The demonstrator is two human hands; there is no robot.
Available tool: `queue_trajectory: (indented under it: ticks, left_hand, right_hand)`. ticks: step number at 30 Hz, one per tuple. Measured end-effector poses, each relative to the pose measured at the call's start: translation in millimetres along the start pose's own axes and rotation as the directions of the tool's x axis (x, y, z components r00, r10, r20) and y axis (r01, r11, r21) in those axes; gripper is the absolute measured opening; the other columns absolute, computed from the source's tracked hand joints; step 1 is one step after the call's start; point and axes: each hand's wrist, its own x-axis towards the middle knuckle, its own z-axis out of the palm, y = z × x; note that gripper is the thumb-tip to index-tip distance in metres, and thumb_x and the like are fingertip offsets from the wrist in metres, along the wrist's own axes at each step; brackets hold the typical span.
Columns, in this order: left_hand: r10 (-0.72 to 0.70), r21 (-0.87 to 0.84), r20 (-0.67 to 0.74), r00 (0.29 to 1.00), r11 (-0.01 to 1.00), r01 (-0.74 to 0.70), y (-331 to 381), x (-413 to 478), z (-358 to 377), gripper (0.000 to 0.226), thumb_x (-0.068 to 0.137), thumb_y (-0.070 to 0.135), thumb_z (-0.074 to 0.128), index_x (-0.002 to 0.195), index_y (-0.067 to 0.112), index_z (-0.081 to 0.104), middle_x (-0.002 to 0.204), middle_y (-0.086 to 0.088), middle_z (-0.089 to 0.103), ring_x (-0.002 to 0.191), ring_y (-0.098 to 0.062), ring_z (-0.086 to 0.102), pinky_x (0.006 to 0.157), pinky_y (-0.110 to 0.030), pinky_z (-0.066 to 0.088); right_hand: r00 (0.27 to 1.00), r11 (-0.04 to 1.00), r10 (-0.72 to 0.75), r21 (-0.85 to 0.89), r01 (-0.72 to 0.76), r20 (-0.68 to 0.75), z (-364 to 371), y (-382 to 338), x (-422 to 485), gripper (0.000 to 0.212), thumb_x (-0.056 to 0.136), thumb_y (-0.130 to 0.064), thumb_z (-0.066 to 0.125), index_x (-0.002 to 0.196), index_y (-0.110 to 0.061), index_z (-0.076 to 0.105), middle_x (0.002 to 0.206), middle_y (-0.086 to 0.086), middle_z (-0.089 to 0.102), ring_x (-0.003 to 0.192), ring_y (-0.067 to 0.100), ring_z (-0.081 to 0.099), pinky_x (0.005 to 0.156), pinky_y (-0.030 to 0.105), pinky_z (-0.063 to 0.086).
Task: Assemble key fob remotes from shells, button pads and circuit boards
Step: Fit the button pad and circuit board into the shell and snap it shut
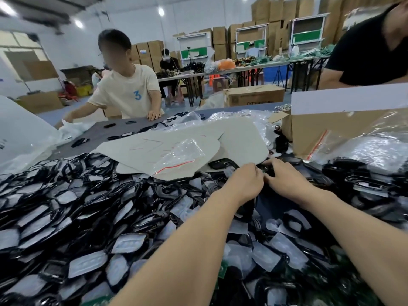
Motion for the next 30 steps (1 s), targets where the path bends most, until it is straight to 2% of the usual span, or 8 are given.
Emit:
queue_trajectory:
  ticks: [5,7,10,13,16,21,27,30]
  left_hand:
    - [0.046,0.034,0.091,0.995,0.998,-0.049,11.7,-25.1,-3.5,0.032,0.104,0.022,0.036,0.107,-0.001,0.058,0.116,-0.024,0.061,0.104,-0.038,0.059,0.075,-0.035,0.039]
    - [0.071,0.086,0.153,0.986,0.993,-0.085,17.8,-37.2,-4.6,0.031,0.105,0.021,0.033,0.105,0.0,0.056,0.121,-0.022,0.056,0.106,-0.035,0.054,0.083,-0.038,0.039]
    - [0.071,0.123,0.195,0.978,0.988,-0.096,26.5,-54.1,-5.3,0.026,0.105,0.023,0.033,0.092,0.008,0.049,0.117,-0.021,0.058,0.09,-0.027,0.049,0.076,-0.035,0.036]
    - [0.06,0.124,0.191,0.98,0.989,-0.085,33.3,-69.8,-7.6,0.027,0.105,0.025,0.033,0.092,0.008,0.049,0.113,-0.02,0.06,0.087,-0.027,0.05,0.073,-0.035,0.037]
    - [0.028,0.167,0.186,0.982,0.984,-0.059,39.0,-87.5,-8.6,0.033,0.106,0.027,0.032,0.106,0.003,0.053,0.117,-0.023,0.06,0.099,-0.035,0.055,0.08,-0.041,0.043]
    - [0.052,0.16,0.121,0.991,0.985,-0.072,48.6,-113.4,-14.0,0.038,0.108,0.028,0.033,0.114,-0.001,0.056,0.117,-0.024,0.061,0.105,-0.038,0.056,0.087,-0.045,0.045]
    - [0.078,-0.067,-0.078,0.994,0.994,-0.084,60.3,-137.4,-26.2,0.031,0.106,0.027,0.042,0.095,0.005,0.06,0.084,-0.008,0.056,0.077,-0.024,0.051,0.066,-0.031,0.036]
    - [0.076,-0.155,-0.166,0.983,0.983,-0.102,65.3,-145.4,-28.7,0.027,0.106,0.03,0.042,0.094,0.01,0.056,0.077,0.001,0.052,0.071,-0.017,0.049,0.062,-0.03,0.034]
  right_hand:
    - [0.999,1.0,0.015,0.016,-0.016,0.034,-10.2,-1.3,-28.7,0.042,0.098,-0.026,0.057,0.137,-0.012,0.051,0.139,0.012,0.057,0.131,0.03,0.048,0.101,0.035,0.04]
    - [0.996,0.999,0.033,-0.011,-0.033,0.083,-16.8,-1.5,-41.3,0.043,0.098,-0.024,0.057,0.139,-0.014,0.048,0.141,0.011,0.054,0.132,0.029,0.046,0.102,0.034,0.039]
    - [0.989,0.999,0.042,-0.001,-0.042,0.143,-25.9,-2.8,-62.1,0.042,0.099,-0.024,0.057,0.138,-0.016,0.046,0.139,0.01,0.053,0.128,0.026,0.05,0.103,0.035,0.042]
    - [0.982,0.998,0.049,0.017,-0.053,0.181,-34.5,-7.1,-83.5,0.037,0.1,-0.027,0.055,0.135,-0.02,0.047,0.129,0.005,0.059,0.111,0.021,0.059,0.088,0.032,0.048]
    - [0.979,0.998,0.043,0.028,-0.05,0.201,-41.6,-14.6,-102.2,0.029,0.099,-0.029,0.055,0.128,-0.024,0.052,0.107,0.001,0.066,0.09,0.018,0.064,0.074,0.031,0.047]
    - [0.983,0.999,0.023,0.018,-0.027,0.184,-47.2,-28.8,-124.6,0.027,0.103,-0.024,0.048,0.129,-0.024,0.055,0.105,0.003,0.066,0.089,0.022,0.064,0.076,0.034,0.05]
    - [0.998,0.97,-0.002,0.243,-0.014,0.065,-56.1,-30.1,-150.1,0.03,0.104,-0.031,0.046,0.133,-0.033,0.054,0.103,-0.008,0.067,0.051,0.0,0.057,0.044,0.017,0.038]
    - [0.999,0.944,-0.032,0.328,0.033,-0.009,-59.8,-36.7,-162.7,0.036,0.105,-0.033,0.043,0.141,-0.036,0.048,0.112,-0.015,0.065,0.05,-0.004,0.055,0.048,0.013,0.039]
